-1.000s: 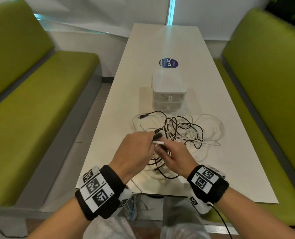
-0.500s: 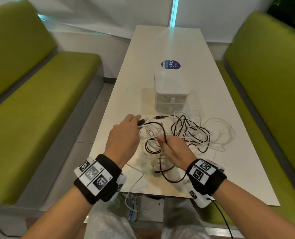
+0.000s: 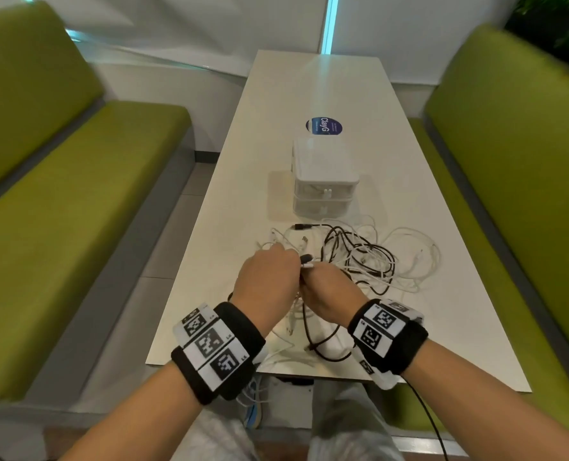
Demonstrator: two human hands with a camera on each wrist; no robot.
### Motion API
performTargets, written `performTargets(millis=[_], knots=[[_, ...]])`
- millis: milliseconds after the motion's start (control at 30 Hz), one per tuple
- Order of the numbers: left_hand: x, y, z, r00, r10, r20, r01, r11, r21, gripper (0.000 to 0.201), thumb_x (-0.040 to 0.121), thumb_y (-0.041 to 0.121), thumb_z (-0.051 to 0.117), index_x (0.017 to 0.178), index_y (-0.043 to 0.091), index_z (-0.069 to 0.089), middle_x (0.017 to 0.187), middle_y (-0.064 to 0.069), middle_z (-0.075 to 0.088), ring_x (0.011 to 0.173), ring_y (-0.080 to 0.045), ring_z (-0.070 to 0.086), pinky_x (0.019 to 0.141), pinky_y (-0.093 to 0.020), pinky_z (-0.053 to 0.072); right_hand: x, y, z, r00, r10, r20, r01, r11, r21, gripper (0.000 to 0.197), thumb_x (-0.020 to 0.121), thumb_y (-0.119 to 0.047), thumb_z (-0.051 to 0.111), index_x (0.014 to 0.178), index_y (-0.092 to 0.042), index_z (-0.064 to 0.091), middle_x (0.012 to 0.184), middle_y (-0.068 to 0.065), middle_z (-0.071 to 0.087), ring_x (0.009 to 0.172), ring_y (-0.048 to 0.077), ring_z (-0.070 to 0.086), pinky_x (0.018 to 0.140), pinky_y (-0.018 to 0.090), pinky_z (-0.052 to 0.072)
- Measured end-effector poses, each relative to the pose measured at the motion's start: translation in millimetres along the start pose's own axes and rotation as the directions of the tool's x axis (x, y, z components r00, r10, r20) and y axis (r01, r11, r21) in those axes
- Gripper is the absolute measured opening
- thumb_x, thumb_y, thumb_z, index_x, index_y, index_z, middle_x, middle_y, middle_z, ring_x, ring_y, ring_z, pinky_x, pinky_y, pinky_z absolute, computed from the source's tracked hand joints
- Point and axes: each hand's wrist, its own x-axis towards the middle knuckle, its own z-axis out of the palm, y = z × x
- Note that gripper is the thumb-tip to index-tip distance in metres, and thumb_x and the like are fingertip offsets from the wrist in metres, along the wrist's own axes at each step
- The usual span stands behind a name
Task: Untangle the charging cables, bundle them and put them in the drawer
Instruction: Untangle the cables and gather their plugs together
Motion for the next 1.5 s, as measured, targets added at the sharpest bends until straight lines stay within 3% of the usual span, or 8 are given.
performTargets(millis=[233,433,600,800,1067,1267,1400,1500], knots=[[6.1,-17.6,-2.0,0.999,0.023,-0.044,-0.025,0.998,-0.058,0.014,0.097,0.014,0.043,0.108,0.015,0.052,0.106,-0.005,0.057,0.092,-0.030,0.061,0.068,-0.034,0.040,6.0,4.9,-2.5,0.998,0.065,0.009,-0.065,0.966,0.250,0.026,0.102,-0.031,0.041,0.106,-0.015,0.062,0.089,0.006,0.067,0.074,0.020,0.058,0.066,0.033,0.044],[0.3,-14.6,-14.2,0.981,-0.001,-0.195,-0.048,0.967,-0.250,0.016,0.098,0.016,0.039,0.105,0.018,0.053,0.100,-0.001,0.057,0.082,-0.029,0.057,0.065,-0.034,0.033,15.1,16.4,-17.6,0.992,0.125,-0.002,-0.121,0.964,0.236,0.034,0.104,-0.025,0.040,0.071,-0.032,0.040,0.065,-0.011,0.045,0.058,0.001,0.044,0.056,0.018,0.032],[-15.4,-15.3,-36.4,0.918,-0.031,-0.396,-0.148,0.898,-0.413,0.017,0.091,0.011,0.044,0.083,0.023,0.053,0.080,0.011,0.050,0.063,-0.013,0.042,0.060,-0.027,0.031,33.8,21.8,-32.8,0.987,0.129,-0.093,-0.103,0.965,0.240,0.035,0.095,-0.031,0.039,0.089,-0.004,0.060,0.081,0.010,0.062,0.072,0.025,0.055,0.066,0.036,0.042],[-31.7,-18.5,-39.7,0.913,-0.043,-0.406,-0.188,0.838,-0.512,0.028,0.090,0.005,0.048,0.081,0.031,0.043,0.076,0.014,0.050,0.057,-0.004,0.041,0.056,-0.016,0.026,40.8,29.2,-26.9,0.995,0.093,-0.020,-0.089,0.986,0.140,0.044,0.098,-0.038,0.037,0.092,-0.003,0.064,0.093,0.013,0.063,0.087,0.028,0.057,0.079,0.039,0.045],[-9.1,-41.3,1.8,0.951,-0.193,-0.242,0.091,0.922,-0.377,0.013,0.098,0.015,0.043,0.092,0.022,0.051,0.094,0.007,0.058,0.071,-0.021,0.057,0.064,-0.032,0.038,24.5,33.5,-28.0,0.986,0.057,-0.156,-0.040,0.993,0.108,0.022,0.094,-0.033,0.059,0.088,-0.013,0.066,0.087,-0.002,0.054,0.087,0.012,0.045,0.075,0.025,0.036],[0.5,-50.6,12.5,0.953,-0.280,-0.114,0.263,0.954,-0.142,0.016,0.098,0.013,0.043,0.109,0.015,0.055,0.102,-0.002,0.059,0.073,-0.027,0.057,0.059,-0.033,0.036,7.5,48.8,-27.9,0.983,0.155,-0.097,-0.140,0.980,0.140,0.027,0.099,-0.033,0.052,0.084,-0.014,0.065,0.072,-0.005,0.062,0.068,0.013,0.055,0.064,0.030,0.041],[1.8,-32.5,3.3,0.956,-0.134,-0.260,0.051,0.952,-0.303,0.037,0.092,0.003,0.048,0.127,0.010,0.054,0.128,-0.005,0.057,0.117,-0.031,0.054,0.084,-0.039,0.048,6.3,40.5,-23.4,0.979,0.135,-0.150,-0.118,0.986,0.117,0.018,0.096,-0.019,0.056,0.102,-0.016,0.073,0.094,-0.001,0.073,0.087,0.015,0.063,0.074,0.021,0.039],[4.8,-6.1,-2.1,0.971,-0.001,-0.238,-0.088,0.927,-0.365,0.039,0.094,0.006,0.044,0.131,0.010,0.051,0.130,-0.007,0.055,0.117,-0.026,0.053,0.093,-0.034,0.044,9.0,34.5,-18.5,0.979,0.075,-0.190,-0.080,0.997,-0.022,0.021,0.097,-0.025,0.055,0.106,-0.014,0.071,0.095,0.003,0.069,0.084,0.021,0.063,0.071,0.026,0.044]])
